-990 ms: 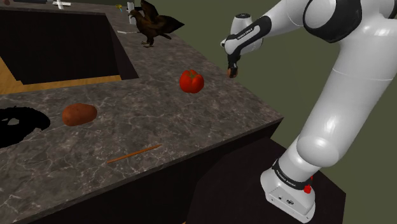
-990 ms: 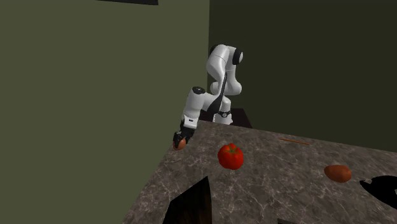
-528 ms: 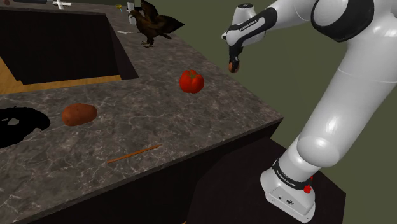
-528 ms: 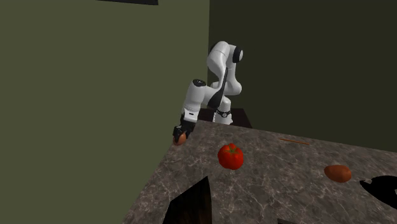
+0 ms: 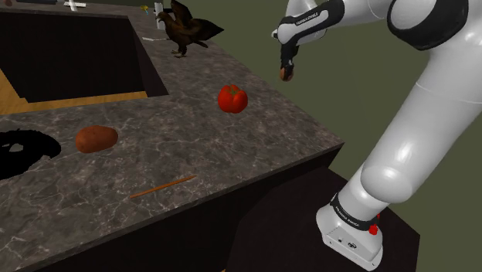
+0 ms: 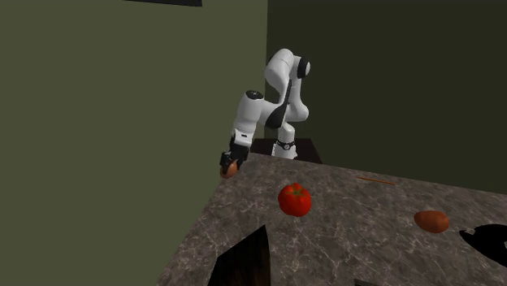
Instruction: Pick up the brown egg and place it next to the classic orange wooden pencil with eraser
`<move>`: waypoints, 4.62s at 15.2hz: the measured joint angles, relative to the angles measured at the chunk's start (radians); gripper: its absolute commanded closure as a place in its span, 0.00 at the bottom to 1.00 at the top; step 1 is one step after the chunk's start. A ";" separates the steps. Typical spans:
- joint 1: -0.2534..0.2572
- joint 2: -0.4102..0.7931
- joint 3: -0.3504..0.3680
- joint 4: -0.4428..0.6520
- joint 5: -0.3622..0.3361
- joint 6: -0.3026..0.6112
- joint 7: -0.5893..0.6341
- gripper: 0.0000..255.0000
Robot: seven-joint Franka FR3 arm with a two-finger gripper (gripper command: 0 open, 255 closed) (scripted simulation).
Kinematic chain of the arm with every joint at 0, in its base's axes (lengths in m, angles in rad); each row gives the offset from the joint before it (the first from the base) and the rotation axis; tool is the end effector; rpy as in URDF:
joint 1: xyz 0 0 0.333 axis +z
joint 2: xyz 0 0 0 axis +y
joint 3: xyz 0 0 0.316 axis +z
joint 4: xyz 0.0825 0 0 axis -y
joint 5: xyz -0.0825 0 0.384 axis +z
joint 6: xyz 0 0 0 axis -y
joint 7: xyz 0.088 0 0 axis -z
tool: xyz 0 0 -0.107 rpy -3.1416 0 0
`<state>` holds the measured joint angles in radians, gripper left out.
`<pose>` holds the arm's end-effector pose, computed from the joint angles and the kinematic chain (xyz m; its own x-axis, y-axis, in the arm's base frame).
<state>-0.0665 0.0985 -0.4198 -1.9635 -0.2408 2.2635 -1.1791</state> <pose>0.5282 -0.2798 0.4497 0.6795 0.7160 -0.1601 0.7281 -0.6312 0.2672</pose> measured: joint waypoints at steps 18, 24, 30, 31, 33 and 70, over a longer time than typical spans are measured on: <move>0.185 -0.229 0.197 -0.219 -0.143 -0.116 0.435 1.00; 0.254 -0.254 0.291 -0.230 -0.137 -0.180 0.583 1.00; 0.322 -0.243 0.380 -0.217 -0.120 -0.229 0.723 1.00; 0.333 -0.231 0.394 -0.198 -0.116 -0.242 0.743 1.00; 0.357 -0.212 0.424 -0.181 -0.109 -0.257 0.791 1.00; 0.553 0.149 0.611 0.031 -0.139 -0.240 1.214 1.00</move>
<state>0.4861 0.2479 0.1915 -1.9325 -0.3800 2.0233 0.0349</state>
